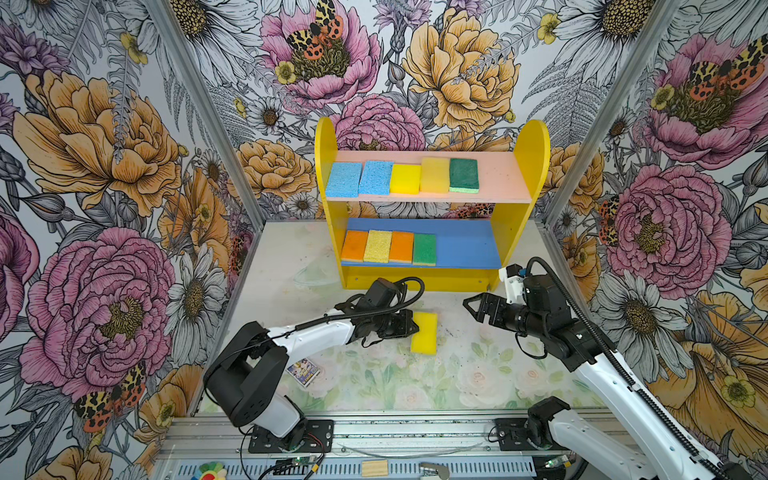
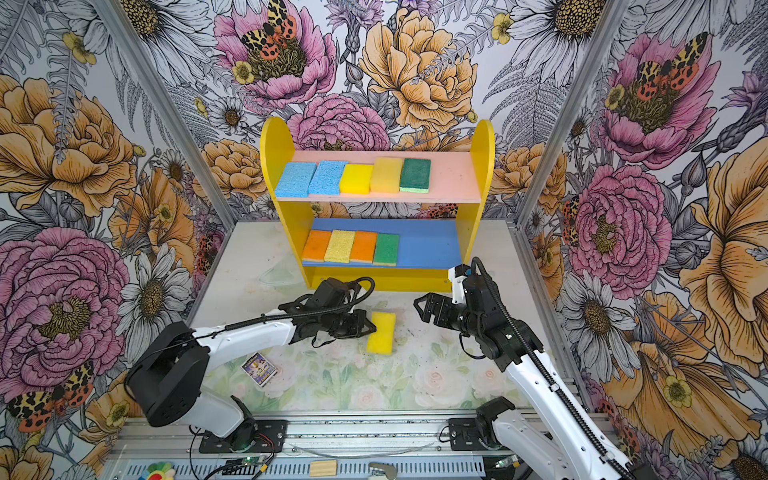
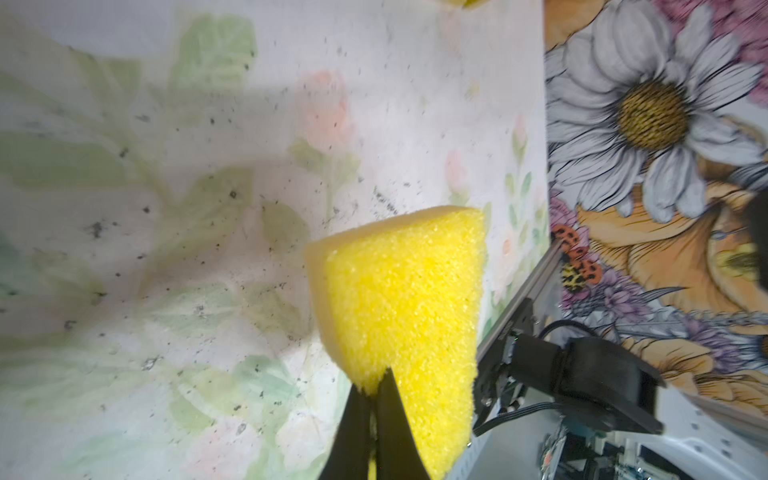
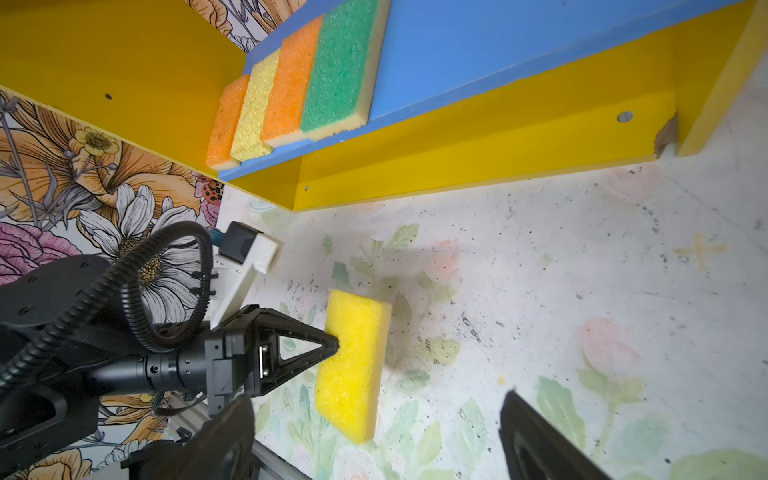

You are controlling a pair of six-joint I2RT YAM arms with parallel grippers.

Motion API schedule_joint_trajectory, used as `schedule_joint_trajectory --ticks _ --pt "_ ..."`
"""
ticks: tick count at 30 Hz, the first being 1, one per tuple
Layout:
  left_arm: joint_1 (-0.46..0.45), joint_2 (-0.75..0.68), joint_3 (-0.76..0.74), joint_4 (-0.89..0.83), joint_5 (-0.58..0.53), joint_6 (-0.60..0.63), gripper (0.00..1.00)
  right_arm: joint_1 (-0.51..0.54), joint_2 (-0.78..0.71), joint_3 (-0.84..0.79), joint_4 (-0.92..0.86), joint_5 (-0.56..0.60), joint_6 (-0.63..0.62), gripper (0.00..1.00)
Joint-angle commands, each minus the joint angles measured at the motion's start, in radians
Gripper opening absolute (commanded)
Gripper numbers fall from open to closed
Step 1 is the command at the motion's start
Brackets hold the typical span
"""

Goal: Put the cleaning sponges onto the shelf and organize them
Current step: 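Lift the yellow sponge with the left gripper while the right gripper grasps it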

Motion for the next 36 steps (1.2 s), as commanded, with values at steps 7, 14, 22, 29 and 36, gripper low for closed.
schedule_joint_trajectory --ticks 7,14,22,29,36 --pt "0.037 -0.258 -0.193 0.352 -0.193 -0.360 0.00 0.078 0.096 0.068 0.012 -0.065 0.089 0.86" --pt "0.032 -0.286 -0.193 0.348 -0.189 -0.370 0.00 0.258 0.198 0.115 0.024 0.042 0.085 0.76" --pt "0.027 -0.295 -0.195 0.346 -0.191 -0.367 0.00 0.336 0.256 0.141 0.081 0.056 0.088 0.62" --pt "0.027 -0.281 -0.179 0.346 -0.167 -0.354 0.00 0.357 0.284 0.134 0.131 0.046 0.094 0.49" --pt "0.017 -0.277 -0.166 0.338 -0.146 -0.338 0.00 0.359 0.291 0.125 0.181 0.051 0.113 0.34"
